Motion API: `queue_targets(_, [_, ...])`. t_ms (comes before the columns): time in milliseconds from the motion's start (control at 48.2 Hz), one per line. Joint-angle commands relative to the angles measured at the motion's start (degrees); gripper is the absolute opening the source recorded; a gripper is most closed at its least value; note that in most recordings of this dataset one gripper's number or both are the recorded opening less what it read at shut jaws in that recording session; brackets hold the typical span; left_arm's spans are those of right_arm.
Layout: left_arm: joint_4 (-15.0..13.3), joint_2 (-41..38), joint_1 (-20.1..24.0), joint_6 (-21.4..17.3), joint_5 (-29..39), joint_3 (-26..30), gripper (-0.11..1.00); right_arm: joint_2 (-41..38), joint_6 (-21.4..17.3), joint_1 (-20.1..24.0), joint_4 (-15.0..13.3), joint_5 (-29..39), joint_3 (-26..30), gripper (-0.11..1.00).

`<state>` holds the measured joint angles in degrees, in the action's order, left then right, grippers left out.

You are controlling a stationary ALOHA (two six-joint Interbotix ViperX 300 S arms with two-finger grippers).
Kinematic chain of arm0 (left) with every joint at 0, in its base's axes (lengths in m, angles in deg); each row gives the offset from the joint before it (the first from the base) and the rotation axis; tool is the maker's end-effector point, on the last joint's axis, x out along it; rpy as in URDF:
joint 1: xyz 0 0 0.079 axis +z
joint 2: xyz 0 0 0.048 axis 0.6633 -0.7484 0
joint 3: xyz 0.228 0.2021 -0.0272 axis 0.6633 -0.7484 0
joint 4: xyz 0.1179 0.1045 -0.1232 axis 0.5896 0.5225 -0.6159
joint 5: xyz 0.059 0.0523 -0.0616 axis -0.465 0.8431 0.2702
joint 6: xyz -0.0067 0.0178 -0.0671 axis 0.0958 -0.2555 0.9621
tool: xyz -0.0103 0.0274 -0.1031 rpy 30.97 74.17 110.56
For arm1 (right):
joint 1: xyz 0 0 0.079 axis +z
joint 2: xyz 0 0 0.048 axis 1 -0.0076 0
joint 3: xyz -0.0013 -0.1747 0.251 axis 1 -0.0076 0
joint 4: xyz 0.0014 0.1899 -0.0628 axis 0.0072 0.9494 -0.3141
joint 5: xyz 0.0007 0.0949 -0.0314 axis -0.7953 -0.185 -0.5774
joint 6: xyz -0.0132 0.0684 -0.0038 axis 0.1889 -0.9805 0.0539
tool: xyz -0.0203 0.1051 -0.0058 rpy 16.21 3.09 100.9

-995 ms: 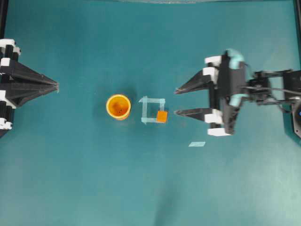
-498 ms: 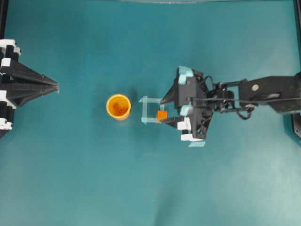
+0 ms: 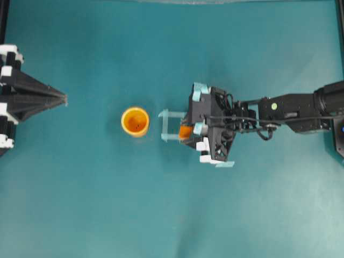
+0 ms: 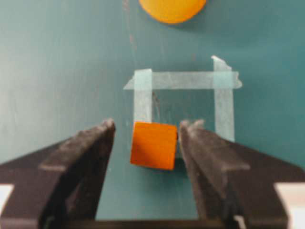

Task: Move the block toward the cup with right arm.
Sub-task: 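Close the right gripper around the orange cube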

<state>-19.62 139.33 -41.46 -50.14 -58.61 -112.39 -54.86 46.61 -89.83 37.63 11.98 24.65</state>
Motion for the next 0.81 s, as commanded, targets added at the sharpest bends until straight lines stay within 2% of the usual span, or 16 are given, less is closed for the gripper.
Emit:
queue_targets(0, [0.09, -0.53, 0.18, 0.09, -0.26, 1.58, 0.11, 0.62, -0.35, 0.53, 0.26, -1.23, 0.70, 0.61])
queue_targets(539, [0.09, -0.62, 0.18, 0.09, -0.26, 1.58, 0.11, -2.99, -0.26, 0.88, -0.18, -1.67, 1.05, 0.59])
queue_targets(622, [0.09, -0.62, 0.18, 0.18, -0.26, 1.58, 0.11, -2.90, -0.18, 0.88, -0.35, -1.67, 1.49, 0.55])
queue_targets(746, [0.09, -0.62, 0.18, 0.18, -0.18, 1.58, 0.11, -2.55, -0.18, 0.97, -0.44, -1.41, 2.99, 0.41])
queue_targets(788, [0.09, -0.62, 0.09, 0.18, -0.18, 1.58, 0.11, -2.29, -0.18, 0.97, -0.44, -1.05, 3.60, 0.40])
